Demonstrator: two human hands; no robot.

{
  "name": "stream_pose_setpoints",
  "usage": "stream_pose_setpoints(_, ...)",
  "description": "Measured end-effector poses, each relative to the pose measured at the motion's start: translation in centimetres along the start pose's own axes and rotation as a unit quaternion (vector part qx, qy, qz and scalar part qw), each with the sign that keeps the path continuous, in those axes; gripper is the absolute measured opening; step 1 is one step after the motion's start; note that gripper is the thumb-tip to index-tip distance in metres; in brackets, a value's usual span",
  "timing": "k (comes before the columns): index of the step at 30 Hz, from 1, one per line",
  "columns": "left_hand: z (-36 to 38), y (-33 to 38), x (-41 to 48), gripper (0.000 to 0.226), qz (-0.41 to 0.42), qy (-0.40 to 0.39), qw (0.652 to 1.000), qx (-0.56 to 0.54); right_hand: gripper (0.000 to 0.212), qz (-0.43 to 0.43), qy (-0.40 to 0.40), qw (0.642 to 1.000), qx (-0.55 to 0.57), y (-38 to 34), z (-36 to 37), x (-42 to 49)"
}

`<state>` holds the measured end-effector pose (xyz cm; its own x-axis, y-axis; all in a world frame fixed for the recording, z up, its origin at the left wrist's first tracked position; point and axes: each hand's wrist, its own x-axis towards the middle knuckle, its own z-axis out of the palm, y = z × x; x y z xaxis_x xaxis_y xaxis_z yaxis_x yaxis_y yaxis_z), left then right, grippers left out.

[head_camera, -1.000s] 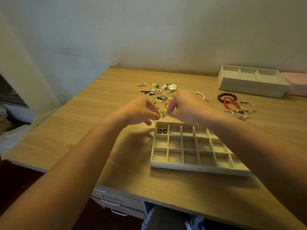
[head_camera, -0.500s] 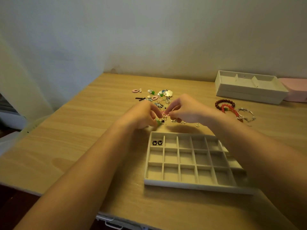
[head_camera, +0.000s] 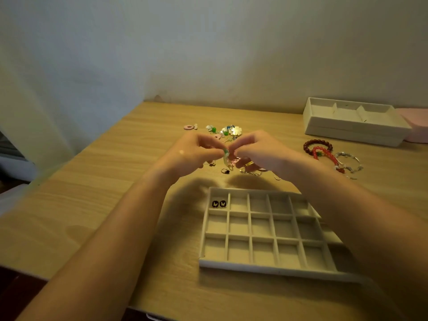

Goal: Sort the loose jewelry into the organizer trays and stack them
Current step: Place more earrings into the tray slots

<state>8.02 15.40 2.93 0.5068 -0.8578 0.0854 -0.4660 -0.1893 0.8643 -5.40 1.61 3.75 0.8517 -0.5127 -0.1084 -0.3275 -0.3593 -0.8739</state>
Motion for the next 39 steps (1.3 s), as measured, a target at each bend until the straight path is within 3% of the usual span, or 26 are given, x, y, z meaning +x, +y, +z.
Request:
stream_pose_setpoints(6,0.3,1.1,-0.7,0.013,-0.062,-0.007,0.987,-0.146,0.025,0.004,-0.055,0.989,0.138,-0.6,-0.3,-1.0)
stream_pose_setpoints(10,0.4,1.6,-1.3,0.013,-0.065,-0.011,0.981,-0.181,0.029,0.029,-0.088,0.975,0.202,-0.9,-0.9,-1.5)
stream_pose_setpoints(17,0.7,2.4,-1.9,0.023,-0.077,-0.022,0.978,-0.195,0.016,-0.037,-0.020,0.987,0.157,-0.9,-1.8,-3.0)
stream_pose_setpoints(25,1.6,3.0,-3.0,0.027,-0.085,-0.073,0.943,-0.315,0.013,-0.065,0.021,0.990,0.122,-2.0,-3.0,-4.1)
stream_pose_setpoints(39,1.4,2.9,-4.6,0.021,-0.072,-0.071,0.936,-0.336,0.012,-0.104,0.086,0.984,0.118,-3.6,-3.1,-5.4)
